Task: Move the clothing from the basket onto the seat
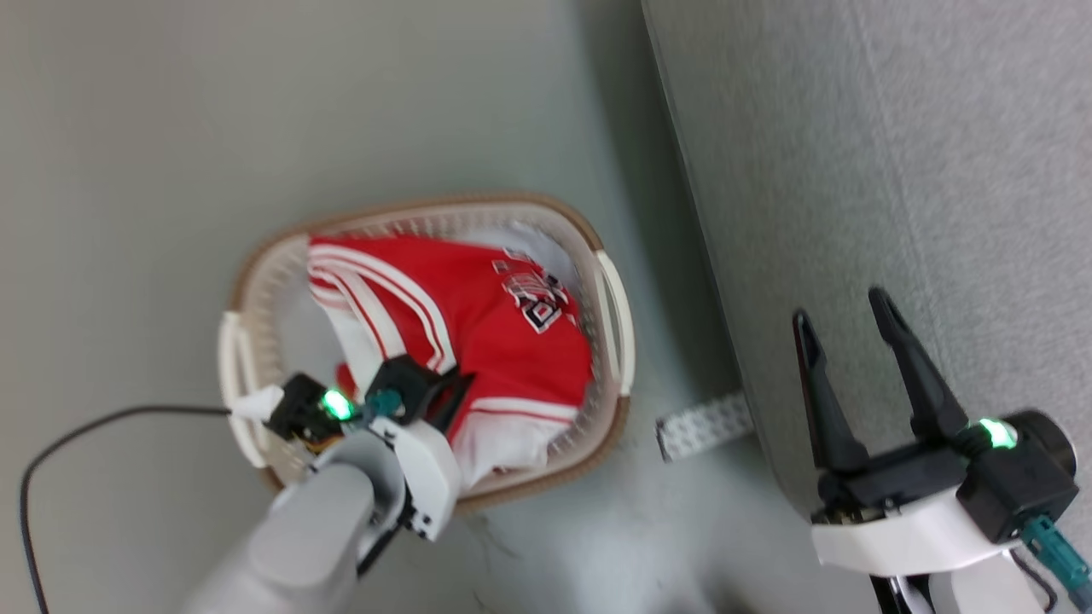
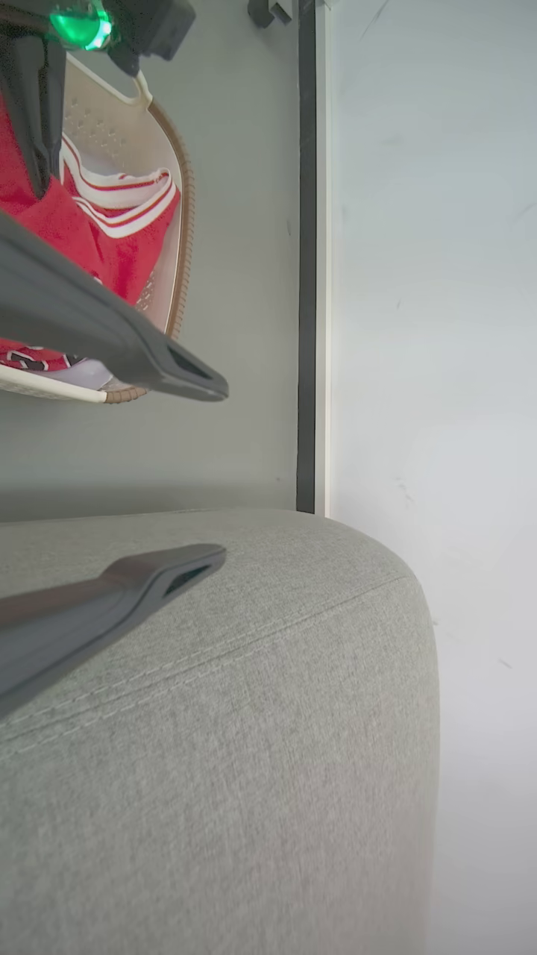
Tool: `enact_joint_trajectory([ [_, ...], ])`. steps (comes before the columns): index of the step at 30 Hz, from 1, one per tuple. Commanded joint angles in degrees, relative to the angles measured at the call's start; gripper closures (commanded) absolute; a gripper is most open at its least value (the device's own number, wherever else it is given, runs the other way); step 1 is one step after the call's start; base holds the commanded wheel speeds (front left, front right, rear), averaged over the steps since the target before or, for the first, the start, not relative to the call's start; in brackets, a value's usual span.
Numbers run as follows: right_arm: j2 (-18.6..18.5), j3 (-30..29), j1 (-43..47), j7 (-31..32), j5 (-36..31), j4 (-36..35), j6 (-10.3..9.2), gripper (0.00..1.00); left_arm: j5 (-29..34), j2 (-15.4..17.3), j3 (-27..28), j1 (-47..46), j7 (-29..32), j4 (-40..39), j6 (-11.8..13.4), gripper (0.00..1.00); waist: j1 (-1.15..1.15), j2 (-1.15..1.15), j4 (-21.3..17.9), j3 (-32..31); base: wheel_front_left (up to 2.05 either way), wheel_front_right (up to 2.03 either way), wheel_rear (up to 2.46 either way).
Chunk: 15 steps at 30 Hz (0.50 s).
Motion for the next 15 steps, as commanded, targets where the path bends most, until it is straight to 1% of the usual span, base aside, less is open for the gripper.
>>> enact_joint_trajectory([
  [1,-0.2,-0.43,1.26,0.04,-0.37,0.67,-0.12,0.0,-1.52,-0.23,-0.02,1.57,-0.47,-0.65,0.11,1.0,0.0,0.0,5.0,-8.68,0.0,0.0,0.0],
  [5,-0.21,-2.05,4.93,0.03,-0.81,2.75,-0.12,0.0,-5.31,-0.42,0.35,6.08,-1.13,-3.87,0.11,1.0,0.0,0.0,7.43,-16.82,0.0,0.0,0.0],
  [8,-0.22,-2.92,7.54,0.04,-1.73,4.19,-0.12,0.0,-6.86,-0.6,1.32,9.16,-1.21,-6.26,0.11,1.0,0.0,0.0,8.95,-22.3,0.0,0.0,0.0],
  [15,-0.2,-5.27,12.68,0.04,-3.16,6.43,-0.12,0.0,-9.6,-1.46,4.15,14.25,-1.24,-12.55,1.16,1.0,0.0,0.0,11.69,-31.5,0.0,0.0,0.0],
])
